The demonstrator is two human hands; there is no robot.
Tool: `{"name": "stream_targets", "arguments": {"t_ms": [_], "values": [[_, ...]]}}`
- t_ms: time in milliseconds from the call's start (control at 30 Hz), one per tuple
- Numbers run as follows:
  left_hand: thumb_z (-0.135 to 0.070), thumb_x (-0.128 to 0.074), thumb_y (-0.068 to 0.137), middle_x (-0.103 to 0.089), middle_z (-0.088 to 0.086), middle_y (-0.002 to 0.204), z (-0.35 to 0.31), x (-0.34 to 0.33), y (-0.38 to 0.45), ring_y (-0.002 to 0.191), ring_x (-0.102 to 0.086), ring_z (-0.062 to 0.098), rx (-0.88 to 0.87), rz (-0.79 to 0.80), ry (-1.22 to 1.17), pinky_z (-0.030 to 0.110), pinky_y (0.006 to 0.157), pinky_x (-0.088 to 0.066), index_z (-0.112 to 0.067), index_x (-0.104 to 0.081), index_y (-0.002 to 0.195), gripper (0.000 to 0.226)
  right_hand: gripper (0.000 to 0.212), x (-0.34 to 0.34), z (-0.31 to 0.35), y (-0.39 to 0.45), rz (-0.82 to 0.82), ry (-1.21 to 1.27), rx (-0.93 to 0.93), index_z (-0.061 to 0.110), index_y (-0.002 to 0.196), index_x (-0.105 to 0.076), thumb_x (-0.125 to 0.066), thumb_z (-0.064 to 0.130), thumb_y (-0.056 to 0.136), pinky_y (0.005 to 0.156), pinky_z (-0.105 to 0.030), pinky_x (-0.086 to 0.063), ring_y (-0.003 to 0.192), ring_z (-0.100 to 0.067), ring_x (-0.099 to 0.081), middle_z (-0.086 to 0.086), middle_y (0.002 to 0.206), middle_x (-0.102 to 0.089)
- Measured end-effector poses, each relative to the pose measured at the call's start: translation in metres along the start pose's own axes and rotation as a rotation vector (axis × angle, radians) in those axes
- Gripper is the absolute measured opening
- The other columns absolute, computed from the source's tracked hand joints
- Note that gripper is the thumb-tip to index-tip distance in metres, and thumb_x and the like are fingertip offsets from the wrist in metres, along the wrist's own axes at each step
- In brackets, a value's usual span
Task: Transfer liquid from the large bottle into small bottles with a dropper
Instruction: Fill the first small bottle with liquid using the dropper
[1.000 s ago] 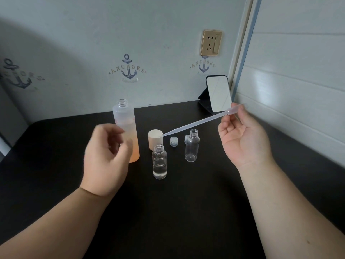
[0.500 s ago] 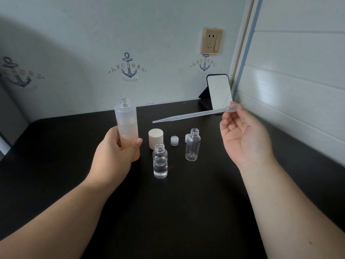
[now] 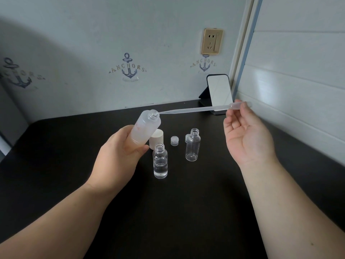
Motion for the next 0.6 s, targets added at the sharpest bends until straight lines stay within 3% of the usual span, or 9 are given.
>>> {"name": "stream_targets", "arguments": {"t_ms": [100,233,333,433,600], "values": [[-0.03,-0.074,0.088,-0.059,-0.028,0.103,-0.001,0.001,0.001,0.1,-0.054,-0.007,-0.035,-0.019,0.035,0.021,0.077,-0.041,-0.056,-0.049,0.111,0.042,0.01,0.001,0.003,0.0,0.0,-0.053,0.03,0.006,0.1,-0.071,-0.064,0.012,0.096,0.071,-0.022,-0.055,0.074,-0.012,-0.068,-0.002,0.083,-0.073],[-0.025,-0.075,0.087,-0.056,-0.024,0.101,0.0,0.004,0.002,0.099,-0.047,-0.015,-0.067,-0.057,0.111,0.012,0.076,-0.035,-0.044,-0.057,0.116,0.04,0.013,0.001,0.006,-0.002,0.0,-0.143,0.06,0.011,0.092,-0.074,-0.062,0.01,0.097,0.062,-0.021,-0.051,0.066,-0.012,-0.064,-0.001,0.08,-0.073],[-0.023,-0.076,0.086,-0.055,-0.022,0.101,0.001,0.006,0.002,0.095,-0.049,-0.004,-0.07,-0.074,0.14,0.016,0.079,-0.036,-0.039,-0.06,0.123,0.043,0.013,-0.001,0.007,-0.003,0.02,-0.189,0.077,0.01,0.089,-0.073,-0.062,0.007,0.096,0.061,-0.02,-0.05,0.064,-0.011,-0.063,-0.001,0.079,-0.073],[-0.024,-0.077,0.086,-0.059,-0.014,0.112,0.002,0.004,0.002,0.107,-0.053,0.01,-0.064,-0.063,0.162,0.025,0.089,-0.038,-0.033,-0.062,0.131,0.049,0.019,-0.007,0.008,-0.004,0.063,-0.226,0.089,0.013,0.083,-0.078,-0.064,0.006,0.094,0.062,-0.02,-0.051,0.066,-0.012,-0.065,-0.003,0.079,-0.074],[-0.026,-0.079,0.085,-0.056,-0.018,0.115,0.0,0.0,0.002,0.113,-0.053,0.015,-0.107,-0.054,0.178,0.028,0.093,-0.038,-0.033,-0.061,0.132,0.051,0.017,-0.02,0.002,-0.01,0.184,-0.335,0.102,0.015,0.084,-0.081,-0.068,0.008,0.091,0.066,-0.021,-0.052,0.07,-0.014,-0.067,-0.005,0.083,-0.075]]}}
Point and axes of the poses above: each hand's wrist, its own y-axis towards the middle knuckle, its own x-axis out of the back of the hand, z = x × y, the point moved 8 cm from there along y, towards the middle knuckle
